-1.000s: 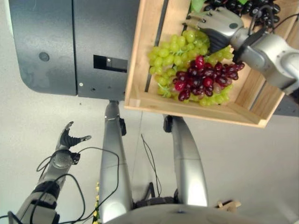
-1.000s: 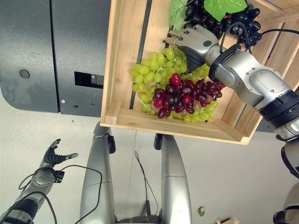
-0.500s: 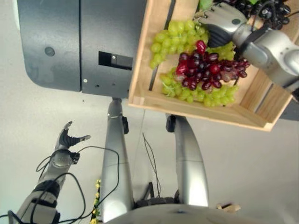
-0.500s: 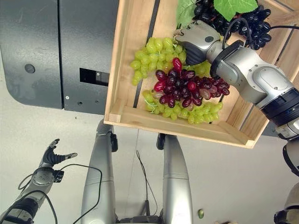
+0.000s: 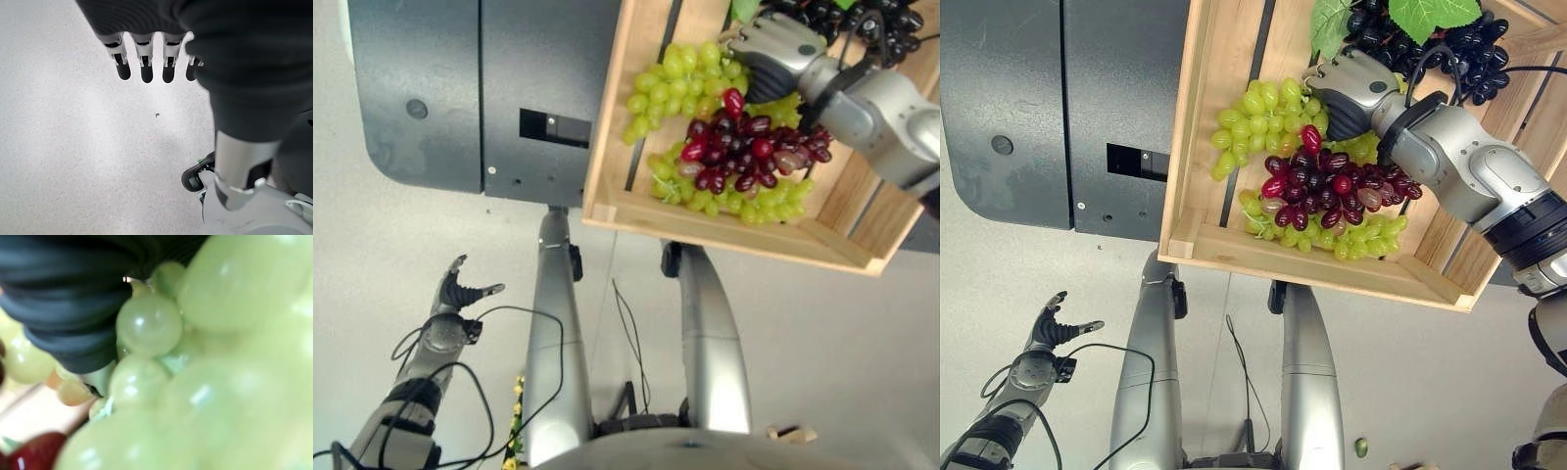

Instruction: Pick up the fruits from the basket on one side to the basket on the other side

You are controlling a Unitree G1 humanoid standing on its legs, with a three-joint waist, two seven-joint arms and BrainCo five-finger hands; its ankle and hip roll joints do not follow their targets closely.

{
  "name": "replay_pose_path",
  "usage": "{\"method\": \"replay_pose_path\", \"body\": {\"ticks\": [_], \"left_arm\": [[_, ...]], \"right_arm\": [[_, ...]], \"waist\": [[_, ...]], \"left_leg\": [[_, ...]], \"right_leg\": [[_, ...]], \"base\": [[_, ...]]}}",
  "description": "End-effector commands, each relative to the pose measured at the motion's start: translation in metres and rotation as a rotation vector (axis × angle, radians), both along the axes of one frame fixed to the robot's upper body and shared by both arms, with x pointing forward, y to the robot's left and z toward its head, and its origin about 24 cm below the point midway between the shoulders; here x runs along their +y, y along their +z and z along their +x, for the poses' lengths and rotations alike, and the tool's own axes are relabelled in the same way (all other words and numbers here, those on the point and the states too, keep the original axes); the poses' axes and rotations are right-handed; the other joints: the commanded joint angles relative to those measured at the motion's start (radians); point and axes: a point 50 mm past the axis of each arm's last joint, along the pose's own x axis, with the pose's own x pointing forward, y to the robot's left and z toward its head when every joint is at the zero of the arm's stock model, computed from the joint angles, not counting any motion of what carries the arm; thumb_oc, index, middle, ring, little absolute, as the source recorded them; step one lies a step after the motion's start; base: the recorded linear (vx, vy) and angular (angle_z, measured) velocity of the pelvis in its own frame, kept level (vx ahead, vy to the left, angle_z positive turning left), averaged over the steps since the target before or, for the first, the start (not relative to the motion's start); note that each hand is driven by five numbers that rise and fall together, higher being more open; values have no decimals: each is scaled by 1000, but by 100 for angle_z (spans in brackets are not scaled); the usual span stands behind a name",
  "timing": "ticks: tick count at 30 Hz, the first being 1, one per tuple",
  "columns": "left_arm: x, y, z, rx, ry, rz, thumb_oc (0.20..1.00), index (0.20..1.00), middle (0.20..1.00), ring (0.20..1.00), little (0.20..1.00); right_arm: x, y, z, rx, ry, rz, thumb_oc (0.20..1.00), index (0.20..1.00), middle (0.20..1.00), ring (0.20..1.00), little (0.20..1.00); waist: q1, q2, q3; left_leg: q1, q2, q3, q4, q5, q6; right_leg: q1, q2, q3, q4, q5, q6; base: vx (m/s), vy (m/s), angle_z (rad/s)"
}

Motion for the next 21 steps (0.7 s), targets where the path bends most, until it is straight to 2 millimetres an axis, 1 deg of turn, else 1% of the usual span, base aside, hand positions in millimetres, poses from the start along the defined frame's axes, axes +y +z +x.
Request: {"method": "replay_pose_path", "body": {"ticks": [1,2,3,4,5,6,7,9,13,14,20,21], "left_arm": [[3,-9,-12,10,50,-45,1000,1000,1000,1000,1000],[2,-9,-11,10,41,-50,1000,1000,1000,1000,1000],[1,-14,-16,28,37,-55,1000,1000,1000,1000,1000],[1,-13,-16,29,33,-57,1000,1000,1000,1000,1000],[1,-13,-16,29,33,-57,1000,1000,1000,1000,1000],[1,-13,-16,30,28,-59,1000,1000,1000,1000,1000],[1,-13,-15,30,17,-57,1000,1000,1000,1000,1000],[-1,-12,-14,28,1,-61,1000,1000,1000,1000,1000],[-4,-12,-13,30,-18,-61,1000,1000,1000,1000,1000],[-4,-12,-12,28,-23,-61,1000,1000,1000,1000,1000],[-8,-12,-9,24,-40,-60,1000,1000,1000,1000,1000],[-9,-13,-10,25,-39,-63,1000,1000,1000,1000,1000]], "right_arm": [[23,-73,-9,484,206,150,200,200,200,200,200],[22,-76,-9,545,226,225,200,200,200,200,200],[24,-84,-10,628,258,304,200,200,200,200,200],[26,-84,-11,685,289,366,200,200,200,200,200],[26,-84,-11,685,289,366,200,200,200,200,200],[27,-85,-12,752,328,454,200,200,200,200,200],[30,-88,-17,900,400,575,200,200,200,200,200],[36,-87,-25,1019,483,641,200,200,200,200,200],[43,-93,-37,1158,552,662,200,200,200,200,200],[46,-91,-42,1187,587,657,200,200,200,200,200],[51,-93,-51,1264,660,706,200,200,200,200,200],[51,-95,-52,1282,683,749,200,200,200,200,200]], "waist": [[-13,35,3],[-11,36,3],[-10,38,3],[-7,39,3],[-7,39,3],[-5,42,3],[0,44,3],[2,46,3],[7,51,3],[8,52,3],[9,56,3],[7,56,3]], "left_leg": [[-66,-6,-28,33,-9,24],[-68,-7,-29,35,-8,23],[-36,-6,-32,49,-46,18],[-34,-6,-32,50,-47,18],[-34,-6,-32,50,-47,18],[-35,-6,-32,52,-45,17],[-34,-5,-33,55,-42,15],[-31,-5,-31,55,-41,12],[-19,-2,-30,51,-38,9],[-15,-1,-30,51,-38,8],[-4,0,-29,46,-35,7],[0,1,-27,43,-34,6]], "right_leg": [[7,-11,20,-16,-21,83],[6,-11,20,-15,-19,84],[37,-11,23,0,-54,88],[40,-10,23,0,-55,87],[40,-10,23,0,-55,87],[40,-11,23,2,-54,87],[40,-11,20,8,-53,87],[42,-11,21,7,-51,87],[50,-14,19,5,-48,87],[54,-14,20,5,-48,87],[65,-13,20,1,-46,88],[69,-14,20,0,-46,89]], "base": [[0,0,0],[56,-4,0],[54,-4,2],[54,-6,1],[0,0,0],[0,0,0],[0,0,0],[0,0,0],[0,0,0],[0,0,0],[0,0,0],[0,0,0]]}}
